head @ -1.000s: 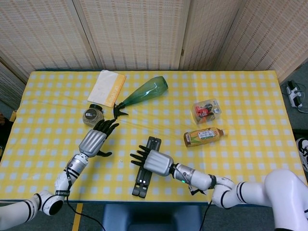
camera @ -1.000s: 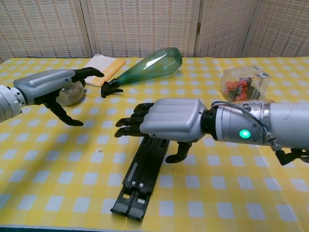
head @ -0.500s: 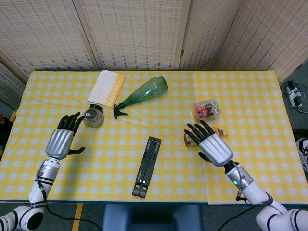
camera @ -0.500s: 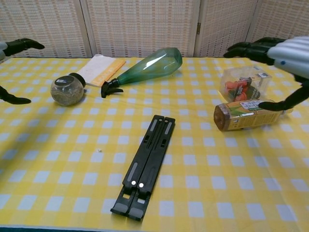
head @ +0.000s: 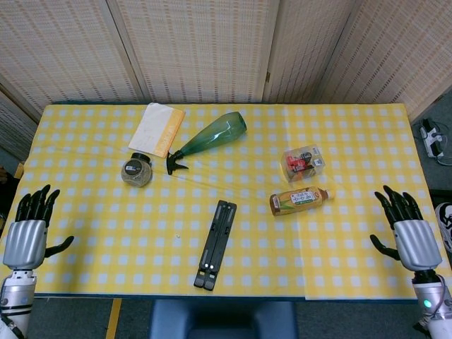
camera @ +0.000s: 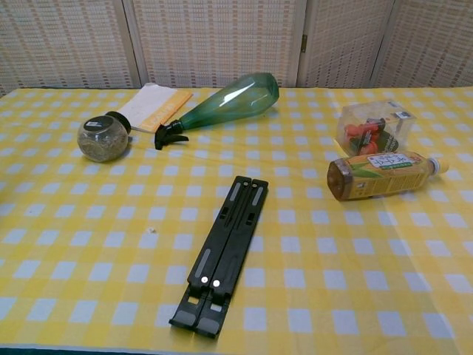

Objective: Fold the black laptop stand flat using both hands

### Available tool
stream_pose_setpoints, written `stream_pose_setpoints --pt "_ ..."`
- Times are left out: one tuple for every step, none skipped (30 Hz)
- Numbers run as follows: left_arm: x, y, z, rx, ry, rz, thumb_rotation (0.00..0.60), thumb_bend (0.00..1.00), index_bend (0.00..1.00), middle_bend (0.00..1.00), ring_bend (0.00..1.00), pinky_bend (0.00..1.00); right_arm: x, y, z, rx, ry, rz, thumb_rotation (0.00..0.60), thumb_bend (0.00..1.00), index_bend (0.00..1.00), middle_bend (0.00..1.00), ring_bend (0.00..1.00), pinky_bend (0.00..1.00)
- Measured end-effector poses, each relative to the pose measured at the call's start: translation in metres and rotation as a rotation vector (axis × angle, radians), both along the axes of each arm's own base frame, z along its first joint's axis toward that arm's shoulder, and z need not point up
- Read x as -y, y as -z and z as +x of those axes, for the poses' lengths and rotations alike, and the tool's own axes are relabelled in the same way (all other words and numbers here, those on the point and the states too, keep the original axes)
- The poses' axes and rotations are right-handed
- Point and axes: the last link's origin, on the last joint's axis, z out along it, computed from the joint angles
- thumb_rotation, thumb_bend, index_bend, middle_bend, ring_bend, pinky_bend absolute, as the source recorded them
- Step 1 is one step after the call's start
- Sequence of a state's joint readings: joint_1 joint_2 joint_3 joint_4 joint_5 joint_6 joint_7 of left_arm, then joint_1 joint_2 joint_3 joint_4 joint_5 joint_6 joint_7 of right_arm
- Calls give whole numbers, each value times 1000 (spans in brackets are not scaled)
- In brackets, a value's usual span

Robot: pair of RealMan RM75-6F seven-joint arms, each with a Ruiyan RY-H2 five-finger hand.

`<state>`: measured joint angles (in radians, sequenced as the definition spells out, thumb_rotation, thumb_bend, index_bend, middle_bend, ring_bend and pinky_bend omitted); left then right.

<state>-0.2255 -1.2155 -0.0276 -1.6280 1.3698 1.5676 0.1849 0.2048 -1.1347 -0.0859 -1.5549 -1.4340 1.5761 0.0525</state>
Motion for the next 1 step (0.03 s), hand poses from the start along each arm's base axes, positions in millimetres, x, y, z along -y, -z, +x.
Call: stream_pose_setpoints --pt "9 -1 -2 -1 -9 3 600 188 0 0 0 0 -5 -3 -3 4 10 -11 600 308 0 21 63 2"
